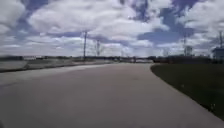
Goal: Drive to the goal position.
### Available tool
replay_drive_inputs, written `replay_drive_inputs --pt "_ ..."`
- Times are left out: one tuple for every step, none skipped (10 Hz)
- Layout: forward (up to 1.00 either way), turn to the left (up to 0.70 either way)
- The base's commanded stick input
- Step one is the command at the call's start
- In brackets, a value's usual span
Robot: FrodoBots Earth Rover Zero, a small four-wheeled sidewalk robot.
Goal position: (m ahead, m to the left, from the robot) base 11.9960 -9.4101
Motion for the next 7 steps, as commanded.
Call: replay_drive_inputs --pt "1.0 -0.21" --pt "1.0 0.0" --pt "1.0 -0.09" --pt "1.0 -0.15" --pt "1.0 -0.07" --pt "1.0 -0.2" --pt "1.0 -0.27"
